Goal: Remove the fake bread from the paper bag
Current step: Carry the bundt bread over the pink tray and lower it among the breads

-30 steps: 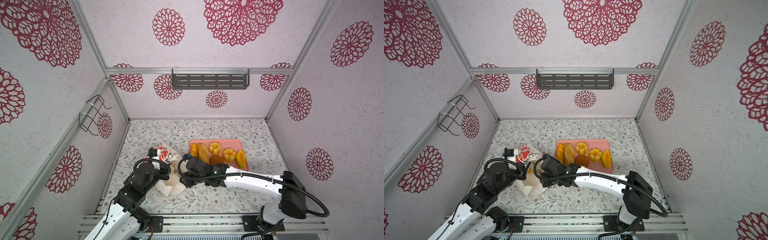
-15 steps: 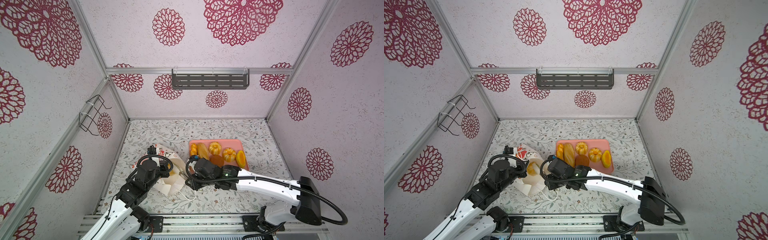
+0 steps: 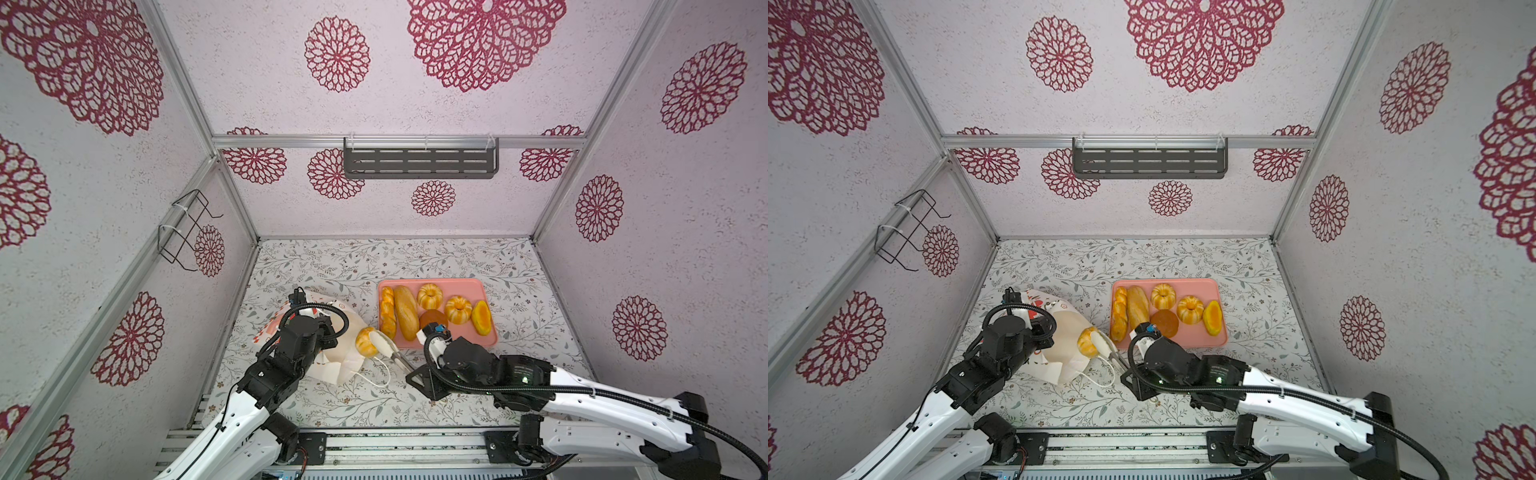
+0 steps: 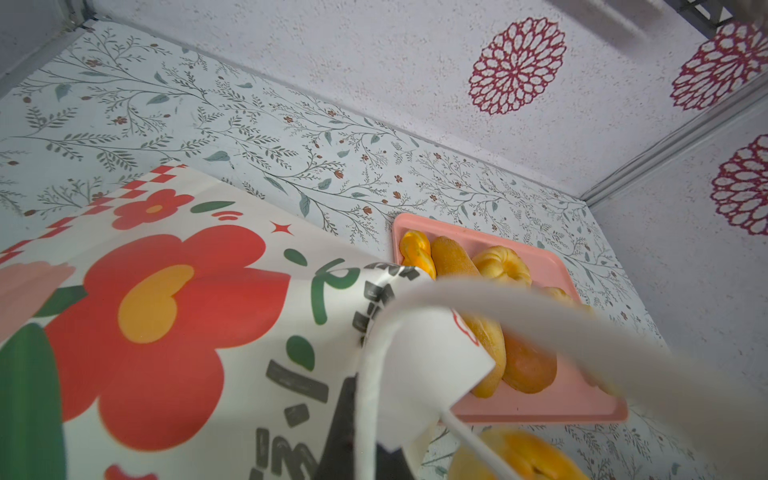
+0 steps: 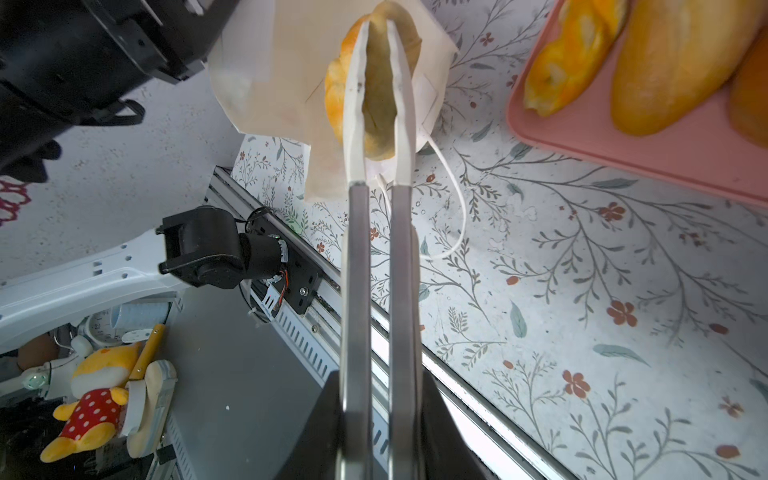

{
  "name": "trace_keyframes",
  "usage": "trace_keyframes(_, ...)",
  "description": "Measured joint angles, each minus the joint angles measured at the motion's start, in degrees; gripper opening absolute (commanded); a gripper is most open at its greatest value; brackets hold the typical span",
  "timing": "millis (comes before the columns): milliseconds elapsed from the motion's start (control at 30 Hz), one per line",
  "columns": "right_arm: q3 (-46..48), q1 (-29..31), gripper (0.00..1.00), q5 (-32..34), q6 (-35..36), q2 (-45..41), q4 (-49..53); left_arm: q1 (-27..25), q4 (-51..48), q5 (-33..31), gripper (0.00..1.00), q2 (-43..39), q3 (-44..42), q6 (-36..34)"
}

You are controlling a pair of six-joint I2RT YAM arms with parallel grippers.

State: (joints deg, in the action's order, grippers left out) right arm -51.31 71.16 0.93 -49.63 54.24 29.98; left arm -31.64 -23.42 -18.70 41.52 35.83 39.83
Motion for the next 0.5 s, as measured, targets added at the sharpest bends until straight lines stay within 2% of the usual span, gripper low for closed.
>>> trace_keyframes(167, -0.04, -2.49, 0.00, 5.44, -4.26, -7.56, 8.61, 0.00, -0.02, -1.57, 0.00, 0.04, 0.00, 1.66)
trace_keyframes(500, 4.44, -20.06, 0.00, 8.28, -7.02, -12.59, 19.26, 0.02, -3.56, 0.17, 0.00, 0.50, 2.95, 3.10)
